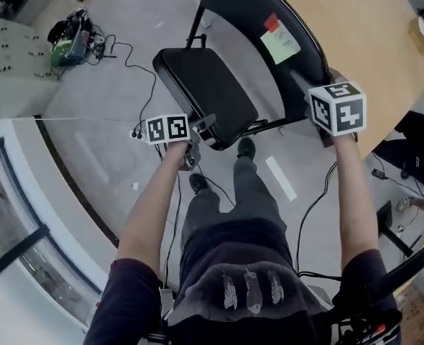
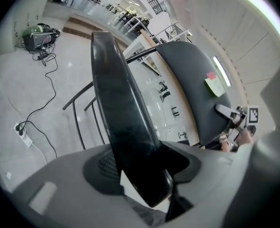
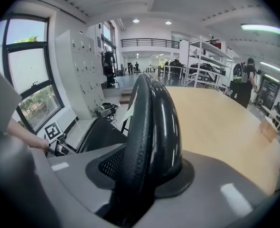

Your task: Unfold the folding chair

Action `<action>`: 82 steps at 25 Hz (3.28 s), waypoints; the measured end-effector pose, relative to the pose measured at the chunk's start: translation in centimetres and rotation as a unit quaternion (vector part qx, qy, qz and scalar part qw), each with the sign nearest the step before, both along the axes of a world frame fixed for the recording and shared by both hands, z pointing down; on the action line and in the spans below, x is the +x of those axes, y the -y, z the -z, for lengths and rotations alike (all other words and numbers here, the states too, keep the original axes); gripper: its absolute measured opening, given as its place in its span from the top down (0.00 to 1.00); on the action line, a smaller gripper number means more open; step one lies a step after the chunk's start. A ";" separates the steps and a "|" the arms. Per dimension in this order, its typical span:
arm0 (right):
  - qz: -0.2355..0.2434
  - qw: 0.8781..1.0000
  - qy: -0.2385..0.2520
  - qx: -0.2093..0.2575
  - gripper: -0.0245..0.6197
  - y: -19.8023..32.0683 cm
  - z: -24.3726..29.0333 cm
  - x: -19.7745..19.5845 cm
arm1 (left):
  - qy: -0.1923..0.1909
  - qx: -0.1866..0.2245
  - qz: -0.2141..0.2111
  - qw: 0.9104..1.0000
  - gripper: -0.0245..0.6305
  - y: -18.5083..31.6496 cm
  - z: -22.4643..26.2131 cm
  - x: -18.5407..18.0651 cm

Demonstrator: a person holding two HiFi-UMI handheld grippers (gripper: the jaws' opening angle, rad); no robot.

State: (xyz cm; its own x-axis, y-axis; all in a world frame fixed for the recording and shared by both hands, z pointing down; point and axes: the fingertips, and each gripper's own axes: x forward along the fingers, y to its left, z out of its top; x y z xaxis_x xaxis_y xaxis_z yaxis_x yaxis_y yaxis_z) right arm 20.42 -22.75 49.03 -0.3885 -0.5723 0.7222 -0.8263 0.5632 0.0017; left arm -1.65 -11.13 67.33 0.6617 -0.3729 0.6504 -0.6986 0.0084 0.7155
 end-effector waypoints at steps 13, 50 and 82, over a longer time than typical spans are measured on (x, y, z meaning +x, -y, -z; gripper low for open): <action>-0.018 0.998 0.032 -0.044 0.71 1.6 -4.1 0.4 | -0.059 0.025 0.082 0.995 0.62 -0.3 -4.6 -5.0; -0.064 0.982 0.080 -0.161 0.75 -0.1 -4.9 -4.8 | -0.162 0.015 0.245 0.956 0.61 -6.4 -12.6 -17.8; -0.086 0.966 0.114 -0.218 0.75 -2.7 -9.5 -9.0 | -0.161 0.014 0.239 0.957 0.46 -9.4 -21.8 -22.5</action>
State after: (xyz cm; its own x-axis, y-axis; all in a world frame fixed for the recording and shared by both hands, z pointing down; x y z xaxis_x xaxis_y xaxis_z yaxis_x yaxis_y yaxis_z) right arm 11.38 -20.08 58.56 -0.4916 -0.3042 0.8159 -0.8588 0.3241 -0.3967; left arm -24.13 -1.68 89.10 0.5750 -0.6974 0.4278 -0.3633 0.2509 0.8972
